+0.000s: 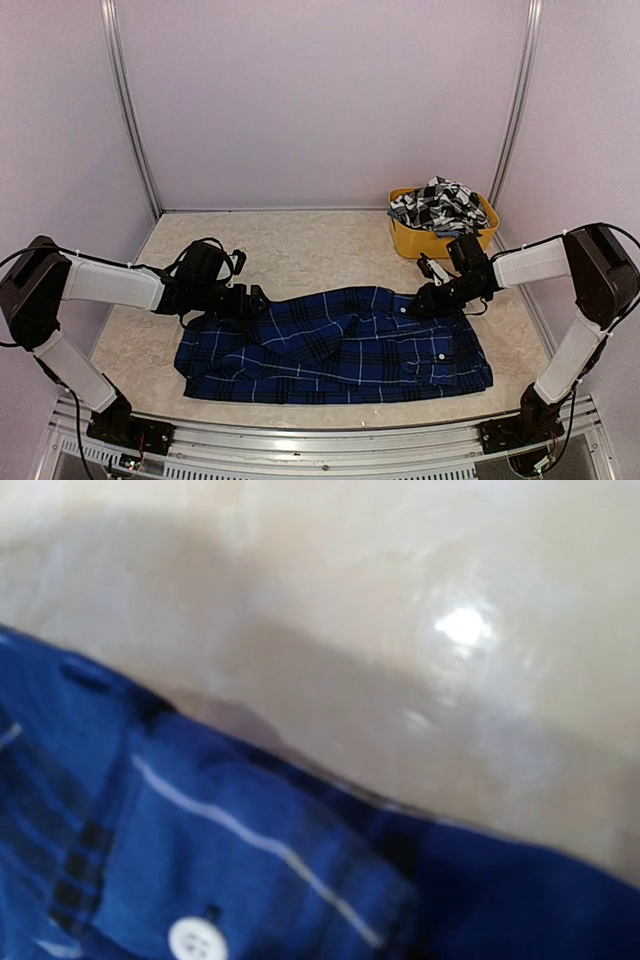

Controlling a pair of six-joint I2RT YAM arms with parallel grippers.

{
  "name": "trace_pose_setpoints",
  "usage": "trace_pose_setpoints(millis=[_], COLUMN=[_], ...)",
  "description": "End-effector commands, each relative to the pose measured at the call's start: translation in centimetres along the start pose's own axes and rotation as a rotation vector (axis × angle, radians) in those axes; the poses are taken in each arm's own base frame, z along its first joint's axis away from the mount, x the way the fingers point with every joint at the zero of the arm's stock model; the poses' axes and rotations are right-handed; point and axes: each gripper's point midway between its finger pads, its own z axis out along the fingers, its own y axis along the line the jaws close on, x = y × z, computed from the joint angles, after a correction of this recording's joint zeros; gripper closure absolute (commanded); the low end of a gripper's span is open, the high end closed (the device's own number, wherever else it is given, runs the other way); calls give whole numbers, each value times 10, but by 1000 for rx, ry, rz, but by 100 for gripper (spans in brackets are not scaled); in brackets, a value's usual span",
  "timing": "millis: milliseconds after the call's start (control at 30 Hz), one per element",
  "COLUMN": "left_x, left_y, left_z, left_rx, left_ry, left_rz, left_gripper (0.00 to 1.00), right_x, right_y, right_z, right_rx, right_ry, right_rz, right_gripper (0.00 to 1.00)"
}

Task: Fold and stack the long sleeve shirts
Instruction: Fold the sleeve of the rectangle-folded shirt.

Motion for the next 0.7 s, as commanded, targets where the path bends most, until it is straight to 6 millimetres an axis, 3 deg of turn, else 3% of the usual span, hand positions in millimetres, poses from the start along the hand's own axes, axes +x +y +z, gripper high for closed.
trace_pose_setpoints(millis=[0, 467, 567, 667], left_x=[-6, -5, -5, -5], left_y=[-4, -4, -4, -3], left_z=[-2, -3, -4, -5], left_rx=[0, 1, -2, -8], left_ry=[-16, -17, -18, -21], left_rz=[24, 25, 22, 20], left_gripper=[6, 6, 6, 6], right_x=[-6, -2, -1, -1], right_y=[5, 3, 2, 5], right_z=[-1, 7, 9, 9], right_rx=[-45, -66, -75, -86], right_ry=[-27, -51, -55, -61], right_rz=[7, 38, 43, 41], right_gripper=[66, 77, 83, 98])
